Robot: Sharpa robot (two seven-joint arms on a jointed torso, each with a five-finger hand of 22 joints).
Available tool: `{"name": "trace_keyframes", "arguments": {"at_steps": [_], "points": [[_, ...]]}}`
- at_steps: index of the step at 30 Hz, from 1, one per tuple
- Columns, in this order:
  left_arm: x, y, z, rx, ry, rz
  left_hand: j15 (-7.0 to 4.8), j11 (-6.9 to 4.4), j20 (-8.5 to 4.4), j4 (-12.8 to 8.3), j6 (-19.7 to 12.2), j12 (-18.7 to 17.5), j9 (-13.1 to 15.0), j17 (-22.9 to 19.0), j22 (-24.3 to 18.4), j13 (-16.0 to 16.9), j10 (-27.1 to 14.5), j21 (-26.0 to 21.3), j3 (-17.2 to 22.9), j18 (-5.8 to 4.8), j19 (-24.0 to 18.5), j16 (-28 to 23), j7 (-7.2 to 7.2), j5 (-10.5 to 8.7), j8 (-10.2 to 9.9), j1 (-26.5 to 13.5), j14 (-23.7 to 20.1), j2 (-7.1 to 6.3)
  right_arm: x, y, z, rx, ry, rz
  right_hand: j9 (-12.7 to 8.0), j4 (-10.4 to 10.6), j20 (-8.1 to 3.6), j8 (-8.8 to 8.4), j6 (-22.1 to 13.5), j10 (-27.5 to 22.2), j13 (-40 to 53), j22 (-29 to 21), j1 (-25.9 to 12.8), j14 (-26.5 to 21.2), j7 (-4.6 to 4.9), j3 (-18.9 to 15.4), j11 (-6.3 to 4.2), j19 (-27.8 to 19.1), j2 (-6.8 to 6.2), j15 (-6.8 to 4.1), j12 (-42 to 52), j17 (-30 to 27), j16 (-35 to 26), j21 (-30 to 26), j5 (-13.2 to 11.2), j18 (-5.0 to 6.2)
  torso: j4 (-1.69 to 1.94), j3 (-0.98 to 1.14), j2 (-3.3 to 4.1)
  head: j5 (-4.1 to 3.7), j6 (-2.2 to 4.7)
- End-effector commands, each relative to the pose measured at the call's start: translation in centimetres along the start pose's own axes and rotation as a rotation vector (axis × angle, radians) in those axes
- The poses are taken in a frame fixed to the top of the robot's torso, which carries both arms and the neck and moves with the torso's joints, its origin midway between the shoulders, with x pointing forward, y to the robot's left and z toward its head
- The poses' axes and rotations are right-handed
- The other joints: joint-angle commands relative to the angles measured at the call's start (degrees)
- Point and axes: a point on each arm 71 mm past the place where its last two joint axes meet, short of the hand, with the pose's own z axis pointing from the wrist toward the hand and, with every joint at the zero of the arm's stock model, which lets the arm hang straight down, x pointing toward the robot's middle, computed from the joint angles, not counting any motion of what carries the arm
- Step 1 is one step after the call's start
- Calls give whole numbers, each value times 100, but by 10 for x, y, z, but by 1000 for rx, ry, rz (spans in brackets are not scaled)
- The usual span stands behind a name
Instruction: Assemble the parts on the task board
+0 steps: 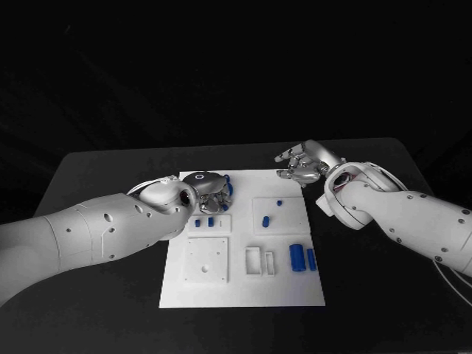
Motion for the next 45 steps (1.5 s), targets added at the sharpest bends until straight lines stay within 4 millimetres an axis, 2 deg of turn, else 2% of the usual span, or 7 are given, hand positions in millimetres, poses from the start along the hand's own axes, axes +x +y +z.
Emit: {"name": "trace_keyframes", "arguments": {"at_steps": [1, 16, 30, 35, 45], "points": [[-5, 0, -1, 0, -65, -46, 9, 2, -23, 1, 74, 15, 27, 10, 127, 4, 60, 36, 54, 118, -24, 33, 42, 4, 17, -53, 46, -20, 1, 1, 0, -12, 7, -4, 5, -6, -3, -7, 28, -41, 1, 260, -62, -27, 2, 22, -8, -35, -3, -5, 0, -4, -21, 7, 24, 54, 6, -4, -1, 1, 27], [-16, 11, -16, -53, -69, -195, -5, 0, -40, 1, 76, 14, 25, 17, 123, 3, 59, 57, 74, 107, -22, 31, 41, 8, 15, -69, 59, -34, -1, 0, 0, -11, 4, -9, 5, -14, -4, -7, 34, -42, 1, 259, -58, -28, 3, 30, -9, -36, -2, -6, 0, -5, -21, 2, 27, 54, 22, -11, -11, 47, 73], [-22, 36, -41, -122, 4, -240, -9, -5, -47, -5, 93, 15, 25, 20, 124, 4, 76, 60, 72, 94, -49, 18, 38, -2, 16, -59, 54, -41, -3, -3, -1, -5, 2, -12, 5, -14, -4, -7, 34, -42, 1, 259, -58, -28, 3, 30, -9, -36, -2, -6, 0, -5, -21, 2, 27, 54, 19, -13, -5, 98, 74], [-22, 41, -43, -135, 17, -234, -9, -5, -48, -1, 95, 14, 25, 22, 124, 4, 76, 62, 72, 90, -57, 15, 36, -13, 16, -51, 51, -38, -3, -3, -1, -5, 2, -12, 5, -14, -4, -7, 34, -42, 1, 259, -58, -28, 3, 30, -9, -36, -2, -6, 0, -5, -21, 2, 27, 54, 12, -14, -1, 118, 71], [-21, 42, -39, -136, 16, -214, -9, -5, -48, 1, 95, 14, 25, 23, 124, 4, 76, 63, 72, 90, -59, 15, 36, -15, 15, -48, 51, -36, -2, -2, -1, -6, 2, -11, 5, -14, -4, -7, 34, -42, 1, 259, -58, -28, 3, 30, -9, -36, -2, -6, 0, -5, -21, 2, 27, 54, -1, -2, 7, 129, 68]]}}
